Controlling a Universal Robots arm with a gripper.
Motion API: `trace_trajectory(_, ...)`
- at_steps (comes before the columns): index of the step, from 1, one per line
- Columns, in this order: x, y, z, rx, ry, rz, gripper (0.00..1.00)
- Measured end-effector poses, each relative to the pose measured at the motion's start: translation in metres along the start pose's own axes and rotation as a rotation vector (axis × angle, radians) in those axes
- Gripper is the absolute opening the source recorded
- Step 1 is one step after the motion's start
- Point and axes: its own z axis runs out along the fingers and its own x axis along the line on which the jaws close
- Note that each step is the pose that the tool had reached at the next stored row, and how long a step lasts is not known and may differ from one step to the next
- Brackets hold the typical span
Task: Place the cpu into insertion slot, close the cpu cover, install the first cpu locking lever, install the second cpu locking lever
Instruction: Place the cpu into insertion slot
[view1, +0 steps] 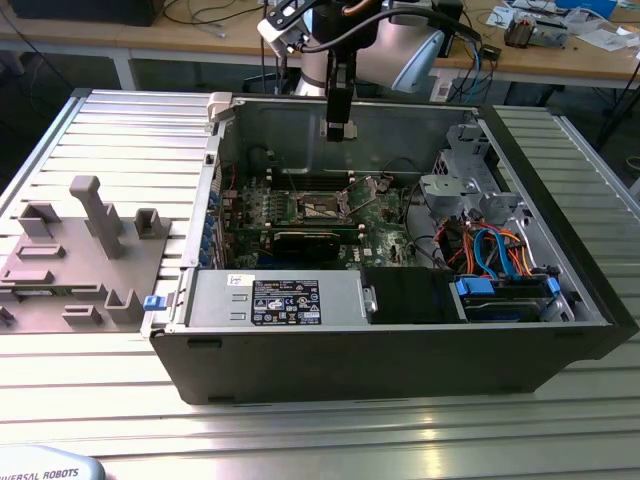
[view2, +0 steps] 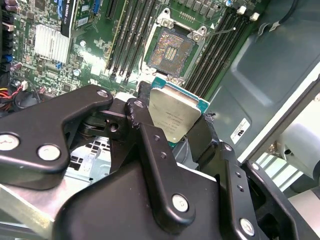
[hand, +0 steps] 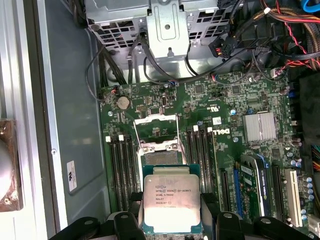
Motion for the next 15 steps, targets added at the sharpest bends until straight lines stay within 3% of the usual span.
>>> trace_trajectory(15, 0.0, 0.0, 0.0, -0.0002, -0.0002, 0.01, 0.54)
